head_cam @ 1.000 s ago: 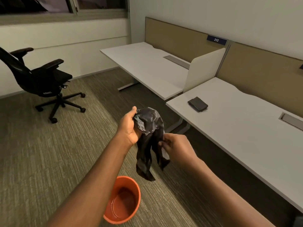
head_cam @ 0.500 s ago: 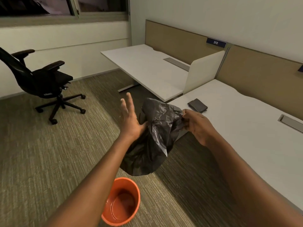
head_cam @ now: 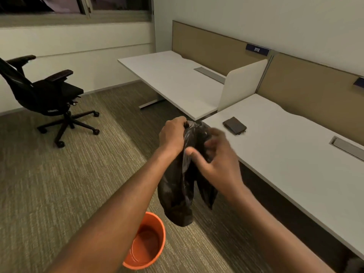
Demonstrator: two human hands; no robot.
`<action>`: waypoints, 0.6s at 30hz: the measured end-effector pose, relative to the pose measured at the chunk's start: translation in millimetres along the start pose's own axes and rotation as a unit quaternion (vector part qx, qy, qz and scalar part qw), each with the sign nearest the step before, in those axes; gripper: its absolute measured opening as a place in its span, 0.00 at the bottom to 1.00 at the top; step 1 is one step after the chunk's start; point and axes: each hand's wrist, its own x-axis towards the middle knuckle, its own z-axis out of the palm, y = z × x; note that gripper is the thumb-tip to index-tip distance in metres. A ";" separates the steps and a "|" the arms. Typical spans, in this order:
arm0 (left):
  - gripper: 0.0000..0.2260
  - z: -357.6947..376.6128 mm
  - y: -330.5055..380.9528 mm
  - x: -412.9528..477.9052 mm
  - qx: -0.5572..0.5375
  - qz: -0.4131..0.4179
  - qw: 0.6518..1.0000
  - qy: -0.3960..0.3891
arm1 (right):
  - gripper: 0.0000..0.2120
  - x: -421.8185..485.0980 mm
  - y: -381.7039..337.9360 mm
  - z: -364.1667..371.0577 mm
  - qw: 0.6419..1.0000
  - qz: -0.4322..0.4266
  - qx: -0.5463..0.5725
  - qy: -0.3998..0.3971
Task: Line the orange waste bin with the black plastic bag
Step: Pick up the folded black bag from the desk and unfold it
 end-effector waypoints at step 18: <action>0.12 -39.0 -78.1 13.0 -0.313 -0.399 0.848 -0.151 | 0.14 23.9 110.7 11.1 0.934 0.278 0.146 -0.171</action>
